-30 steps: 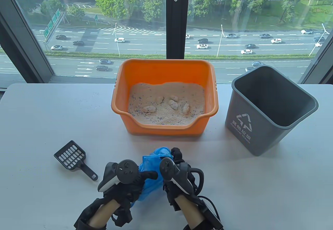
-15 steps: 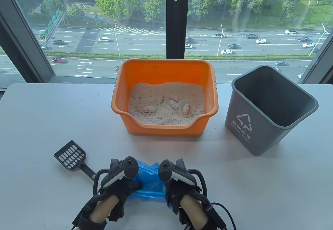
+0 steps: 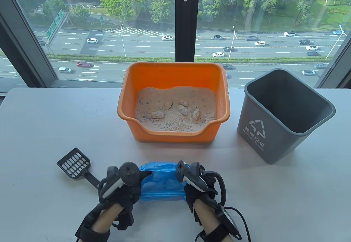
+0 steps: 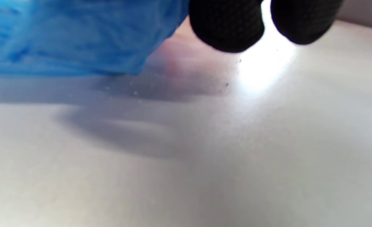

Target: Scoop cat litter

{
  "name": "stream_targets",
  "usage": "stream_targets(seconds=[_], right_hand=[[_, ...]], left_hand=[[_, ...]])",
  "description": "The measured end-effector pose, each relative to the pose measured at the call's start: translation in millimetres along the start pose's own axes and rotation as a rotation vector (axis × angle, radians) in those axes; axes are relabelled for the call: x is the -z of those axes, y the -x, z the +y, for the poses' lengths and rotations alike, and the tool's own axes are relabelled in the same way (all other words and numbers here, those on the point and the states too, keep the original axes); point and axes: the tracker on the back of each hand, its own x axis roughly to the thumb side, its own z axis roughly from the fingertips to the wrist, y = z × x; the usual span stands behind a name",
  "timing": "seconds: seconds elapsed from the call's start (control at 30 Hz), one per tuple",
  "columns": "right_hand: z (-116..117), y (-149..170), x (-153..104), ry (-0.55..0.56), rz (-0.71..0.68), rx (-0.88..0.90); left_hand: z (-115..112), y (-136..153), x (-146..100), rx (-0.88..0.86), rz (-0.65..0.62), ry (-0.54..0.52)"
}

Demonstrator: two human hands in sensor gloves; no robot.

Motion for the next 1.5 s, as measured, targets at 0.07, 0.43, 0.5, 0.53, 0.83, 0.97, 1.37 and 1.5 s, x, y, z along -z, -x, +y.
stream_targets(seconds=[0.07, 0.43, 0.5, 0.53, 0.83, 0.97, 1.37, 1.5], right_hand=[[0, 2, 1, 0.011, -0.005, 0.001], [7, 24, 6, -0.033, -0.008, 0.101], [7, 23, 6, -0.037, -0.006, 0.097], [7, 23, 6, -0.038, -0.006, 0.098], [7, 21, 5, -0.041, 0.000, 0.097], [7, 20, 5, -0.039, 0.000, 0.089], [8, 19, 4, -0.045, 0.001, 0.080], [9, 18, 4, -0.047, 0.000, 0.082]], left_hand=[[7, 9, 0, -0.138, -0.074, 0.075], [101, 72, -68, -0.277, 0.282, -0.565], [101, 85, -71, -0.239, 0.437, -0.604], [99, 90, -72, -0.229, 0.524, -0.617], [70, 116, -39, -0.047, 0.908, -0.278], [63, 117, -27, 0.041, 0.959, -0.261], [66, 109, -23, 0.098, 0.872, -0.330], [72, 92, -30, 0.044, 0.734, -0.347]])
